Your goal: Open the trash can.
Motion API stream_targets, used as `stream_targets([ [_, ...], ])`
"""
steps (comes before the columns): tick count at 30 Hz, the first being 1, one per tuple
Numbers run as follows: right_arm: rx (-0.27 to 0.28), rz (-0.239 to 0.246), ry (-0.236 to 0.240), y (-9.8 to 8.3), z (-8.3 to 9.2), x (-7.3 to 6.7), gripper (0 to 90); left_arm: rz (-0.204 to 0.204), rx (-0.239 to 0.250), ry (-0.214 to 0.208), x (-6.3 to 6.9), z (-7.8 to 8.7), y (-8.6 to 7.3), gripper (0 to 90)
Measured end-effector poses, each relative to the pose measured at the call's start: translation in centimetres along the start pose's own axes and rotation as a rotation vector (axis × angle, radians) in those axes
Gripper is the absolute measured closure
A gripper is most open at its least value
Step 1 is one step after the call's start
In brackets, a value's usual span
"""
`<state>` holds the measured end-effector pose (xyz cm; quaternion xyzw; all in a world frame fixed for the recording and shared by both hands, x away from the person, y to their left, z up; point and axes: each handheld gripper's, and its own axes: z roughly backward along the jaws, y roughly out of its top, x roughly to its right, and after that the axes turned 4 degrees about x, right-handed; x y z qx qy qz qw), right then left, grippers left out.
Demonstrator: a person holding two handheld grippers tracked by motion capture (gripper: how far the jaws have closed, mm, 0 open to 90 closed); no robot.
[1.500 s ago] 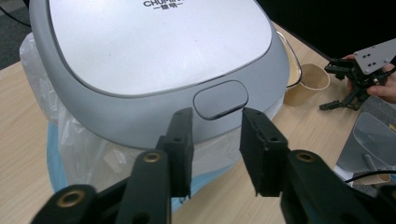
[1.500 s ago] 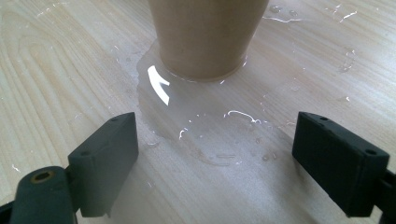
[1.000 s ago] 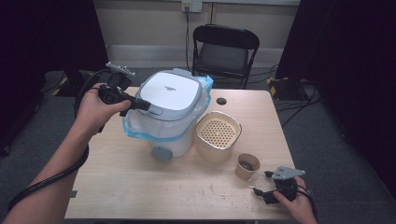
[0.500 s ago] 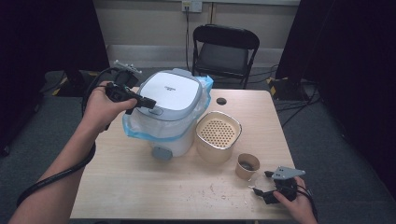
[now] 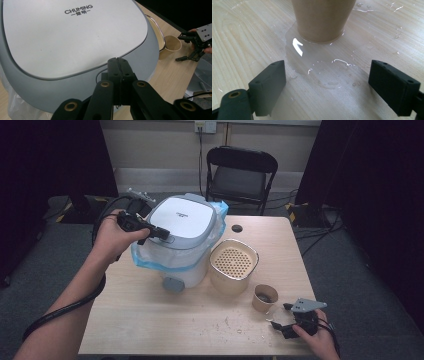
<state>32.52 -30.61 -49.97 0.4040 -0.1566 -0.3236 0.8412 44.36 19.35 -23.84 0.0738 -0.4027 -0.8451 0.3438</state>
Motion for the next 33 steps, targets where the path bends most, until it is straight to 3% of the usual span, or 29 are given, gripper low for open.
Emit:
stream_targets([
  [5,0.000,0.000,0.000,0.00,0.00,0.00,13.5,-0.018,-0.010,-0.007,-0.02,-0.01,0.09,90.0],
  [18,0.000,0.000,0.000,0.00,0.00,0.00,13.5,-0.019,-0.005,-0.012,-0.04,-0.07,-0.02,90.0],
  [33,0.003,0.001,0.002,-0.01,-0.03,0.01,13.5,-0.041,-0.042,0.017,0.52,-0.16,0.23,90.0],
])
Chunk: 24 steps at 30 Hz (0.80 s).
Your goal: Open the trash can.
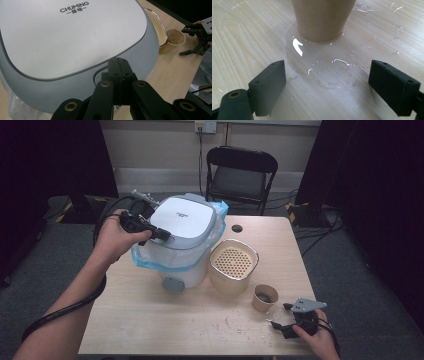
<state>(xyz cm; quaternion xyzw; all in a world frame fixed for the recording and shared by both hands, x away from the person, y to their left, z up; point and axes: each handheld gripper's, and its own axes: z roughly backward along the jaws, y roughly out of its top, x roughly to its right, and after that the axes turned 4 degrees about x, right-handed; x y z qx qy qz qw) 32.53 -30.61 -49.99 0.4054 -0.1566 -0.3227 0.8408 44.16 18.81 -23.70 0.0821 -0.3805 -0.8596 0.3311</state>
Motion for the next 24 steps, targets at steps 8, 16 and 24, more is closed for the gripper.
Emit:
stream_targets([
  [8,-0.004,0.000,-0.001,0.0,0.0,0.0,13.5,0.010,0.018,0.003,-0.1,0.4,-0.3,88.9],
  [16,-0.003,0.000,0.000,0.0,0.0,0.0,13.5,0.026,0.063,-0.042,-0.4,1.1,-1.3,80.0],
  [24,-0.005,0.002,-0.001,0.0,0.0,0.0,13.5,0.023,0.082,-0.062,0.0,1.8,-2.9,72.6],
])
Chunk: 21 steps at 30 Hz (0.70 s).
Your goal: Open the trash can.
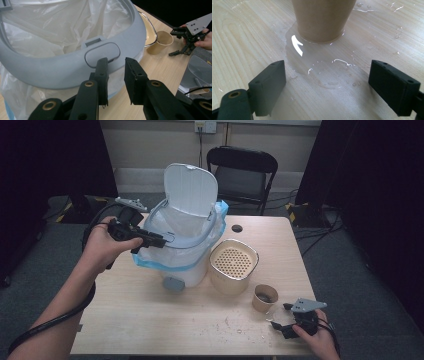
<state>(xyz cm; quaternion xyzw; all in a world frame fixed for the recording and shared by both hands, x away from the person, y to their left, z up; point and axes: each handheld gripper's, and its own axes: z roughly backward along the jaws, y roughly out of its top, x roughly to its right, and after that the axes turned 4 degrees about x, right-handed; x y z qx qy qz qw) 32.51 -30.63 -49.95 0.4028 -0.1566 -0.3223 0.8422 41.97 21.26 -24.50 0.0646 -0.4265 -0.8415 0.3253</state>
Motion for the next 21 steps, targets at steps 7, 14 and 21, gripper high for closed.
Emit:
stream_targets([
  [7,0.000,0.000,0.000,0.0,0.0,0.0,13.5,-0.002,0.023,-0.006,0.1,0.8,-1.3,61.5],
  [14,-0.001,0.000,0.001,0.0,0.0,0.0,13.5,-0.013,0.014,0.001,0.0,0.7,-2.9,46.5],
  [21,0.001,-0.001,0.002,0.0,0.0,0.0,13.5,-0.010,0.028,-0.007,-0.2,-0.2,-4.6,31.6],
])
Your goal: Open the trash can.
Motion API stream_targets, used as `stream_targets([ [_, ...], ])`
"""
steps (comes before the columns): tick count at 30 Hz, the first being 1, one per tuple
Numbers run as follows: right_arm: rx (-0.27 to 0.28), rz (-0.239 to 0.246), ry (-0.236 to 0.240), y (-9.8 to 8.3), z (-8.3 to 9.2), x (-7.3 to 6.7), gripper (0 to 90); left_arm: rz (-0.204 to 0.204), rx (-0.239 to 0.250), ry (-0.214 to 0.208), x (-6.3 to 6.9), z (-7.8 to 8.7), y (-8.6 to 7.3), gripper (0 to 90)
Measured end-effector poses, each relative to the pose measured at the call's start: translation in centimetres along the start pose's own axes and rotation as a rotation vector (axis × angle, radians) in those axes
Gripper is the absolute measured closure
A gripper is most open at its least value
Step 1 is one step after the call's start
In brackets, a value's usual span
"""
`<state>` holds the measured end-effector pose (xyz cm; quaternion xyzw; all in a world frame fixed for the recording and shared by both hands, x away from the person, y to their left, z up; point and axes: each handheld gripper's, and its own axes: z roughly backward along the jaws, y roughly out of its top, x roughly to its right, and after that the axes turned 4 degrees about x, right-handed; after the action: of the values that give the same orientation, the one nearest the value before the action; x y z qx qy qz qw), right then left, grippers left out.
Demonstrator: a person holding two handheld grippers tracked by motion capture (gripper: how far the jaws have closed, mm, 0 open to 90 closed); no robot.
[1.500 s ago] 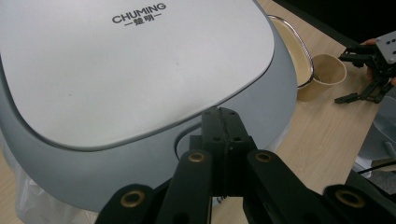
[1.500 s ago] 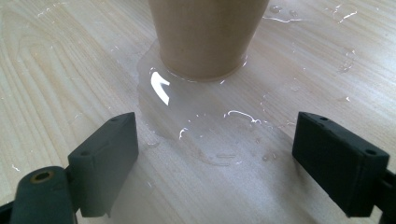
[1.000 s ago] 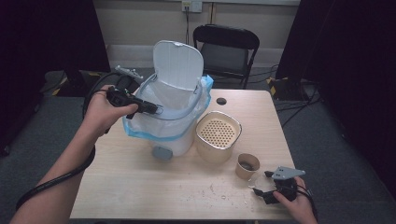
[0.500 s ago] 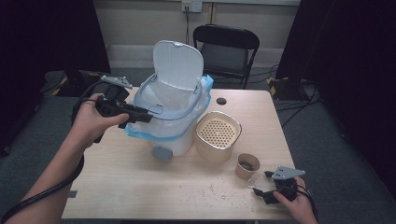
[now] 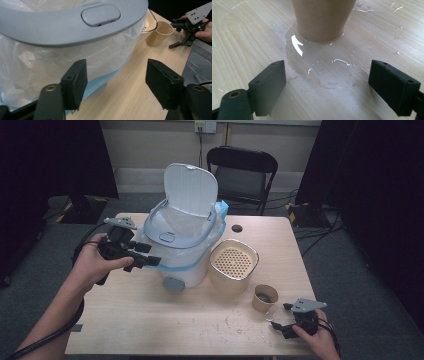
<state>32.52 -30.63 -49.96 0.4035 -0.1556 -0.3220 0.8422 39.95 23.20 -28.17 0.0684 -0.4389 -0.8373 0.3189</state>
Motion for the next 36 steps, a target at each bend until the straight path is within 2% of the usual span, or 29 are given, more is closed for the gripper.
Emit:
stream_targets([
  [2,-0.002,0.001,-0.002,0.0,0.0,0.0,13.5,0.018,0.003,-0.006,-0.1,-0.2,-0.5,27.7],
  [6,-0.002,0.001,0.001,0.0,0.0,0.0,13.4,0.012,0.019,-0.028,-0.4,-0.4,-1.7,23.8],
  [11,-0.002,0.002,0.001,0.0,0.0,0.0,13.4,0.033,0.018,-0.036,-0.8,-0.9,-3.0,23.9],
  [17,-0.003,0.003,0.003,0.0,0.0,0.0,13.2,0.034,0.012,-0.031,-1.0,-1.3,-3.9,23.9],
  [19,-0.003,0.005,0.003,0.0,0.0,0.1,13.2,0.014,0.008,-0.019,-1.0,-1.5,-4.5,23.8],
  [23,-0.005,0.006,0.001,0.0,0.0,0.1,13.1,0.011,0.013,-0.026,-1.1,-2.0,-5.3,21.5],
  [29,-0.005,0.007,0.000,0.0,0.0,0.1,13.0,-0.001,-0.011,-0.040,-1.2,-3.2,-6.6,20.5],
  [36,-0.006,0.007,0.000,0.0,0.0,0.1,13.0,-0.008,-0.014,-0.041,-1.6,-4.6,-8.0,20.2],
])
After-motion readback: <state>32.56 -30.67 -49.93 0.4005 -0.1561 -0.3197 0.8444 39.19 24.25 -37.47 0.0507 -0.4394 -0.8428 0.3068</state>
